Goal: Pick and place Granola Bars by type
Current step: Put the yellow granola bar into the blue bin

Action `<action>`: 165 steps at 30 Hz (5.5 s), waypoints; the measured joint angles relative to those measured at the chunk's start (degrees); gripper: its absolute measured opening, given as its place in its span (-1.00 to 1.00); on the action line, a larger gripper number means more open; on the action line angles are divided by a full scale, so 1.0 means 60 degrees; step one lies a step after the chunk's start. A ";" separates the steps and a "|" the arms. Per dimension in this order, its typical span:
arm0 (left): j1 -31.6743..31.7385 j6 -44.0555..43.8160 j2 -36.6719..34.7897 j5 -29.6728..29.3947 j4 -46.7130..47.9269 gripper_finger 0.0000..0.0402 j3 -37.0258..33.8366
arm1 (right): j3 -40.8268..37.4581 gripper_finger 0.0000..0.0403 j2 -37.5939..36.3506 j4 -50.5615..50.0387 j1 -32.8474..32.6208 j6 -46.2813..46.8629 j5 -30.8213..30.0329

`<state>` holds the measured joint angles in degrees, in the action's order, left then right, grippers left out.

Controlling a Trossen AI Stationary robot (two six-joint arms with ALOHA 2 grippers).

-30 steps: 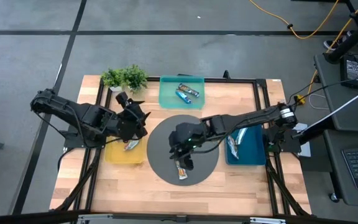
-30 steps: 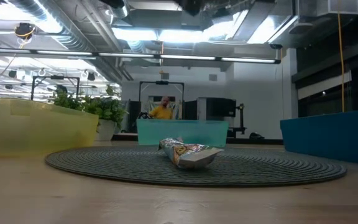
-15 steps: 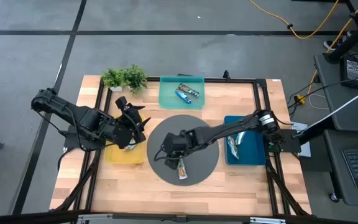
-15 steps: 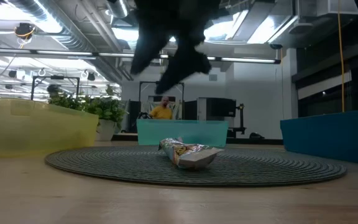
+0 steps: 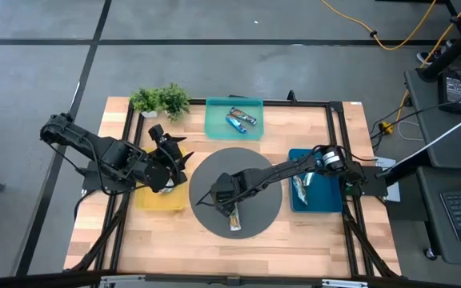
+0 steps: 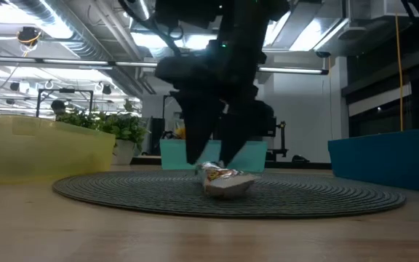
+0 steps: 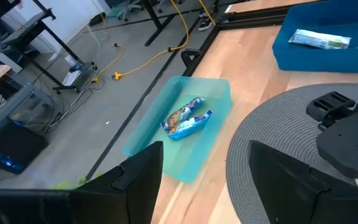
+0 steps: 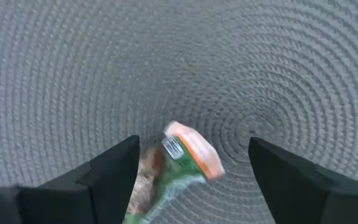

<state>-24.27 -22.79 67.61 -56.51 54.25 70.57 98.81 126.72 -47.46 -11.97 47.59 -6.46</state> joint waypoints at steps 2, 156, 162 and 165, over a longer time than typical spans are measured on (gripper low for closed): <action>0.0000 0.0059 0.0000 -0.0026 0.0004 0.12 0.0000 | 0.0014 0.50 0.0029 -0.0016 0.0004 0.0007 0.0001; 0.1589 -0.1031 -0.0004 -0.1227 -0.0028 0.12 0.0000 | -1.0638 -1.00 -1.6704 -0.2759 -0.0036 0.0958 -0.0297; 0.1871 -0.1009 -0.0007 -0.1308 -0.0031 0.12 0.0000 | -1.1363 -1.00 -1.6904 -0.2431 -0.0036 0.0803 -0.0225; 0.2066 -0.1006 -0.0007 -0.1160 -0.0031 0.12 0.0000 | -1.1532 -1.00 -1.6904 -0.2172 -0.0036 0.0725 -0.0285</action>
<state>-11.87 -28.82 67.57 -63.47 54.06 70.57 29.62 25.30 -60.50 -12.19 51.94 -8.17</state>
